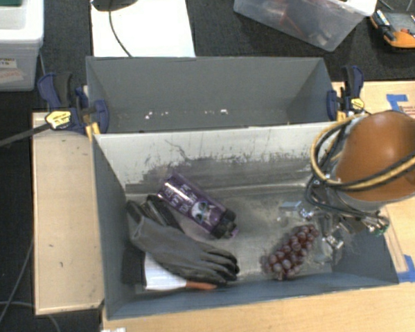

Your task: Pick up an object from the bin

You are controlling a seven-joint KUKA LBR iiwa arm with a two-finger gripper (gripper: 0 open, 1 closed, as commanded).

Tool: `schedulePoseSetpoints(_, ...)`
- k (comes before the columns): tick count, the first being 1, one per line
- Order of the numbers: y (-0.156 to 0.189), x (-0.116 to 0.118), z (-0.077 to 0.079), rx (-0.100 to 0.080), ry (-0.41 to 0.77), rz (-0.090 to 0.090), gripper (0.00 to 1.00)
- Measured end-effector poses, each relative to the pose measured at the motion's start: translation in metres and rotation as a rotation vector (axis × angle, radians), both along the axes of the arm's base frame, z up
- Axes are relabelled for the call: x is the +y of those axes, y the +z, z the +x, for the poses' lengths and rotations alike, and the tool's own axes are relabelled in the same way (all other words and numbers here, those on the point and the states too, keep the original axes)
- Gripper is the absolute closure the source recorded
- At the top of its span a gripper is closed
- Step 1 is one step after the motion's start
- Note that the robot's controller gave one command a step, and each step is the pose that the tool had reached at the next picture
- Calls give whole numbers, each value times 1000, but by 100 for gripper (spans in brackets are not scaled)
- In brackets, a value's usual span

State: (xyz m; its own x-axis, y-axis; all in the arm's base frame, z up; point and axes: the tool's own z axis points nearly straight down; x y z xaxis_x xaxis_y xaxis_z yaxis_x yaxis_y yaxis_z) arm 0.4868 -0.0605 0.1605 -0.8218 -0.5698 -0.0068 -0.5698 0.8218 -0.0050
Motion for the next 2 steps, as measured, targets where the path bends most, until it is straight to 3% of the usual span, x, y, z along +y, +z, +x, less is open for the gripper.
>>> schedulePoseSetpoints(1, -28, -3, -4, 9, 85, 0, 0)
schedulePoseSetpoints(2, -92, 1, 0, 3, 702, -4, 0)
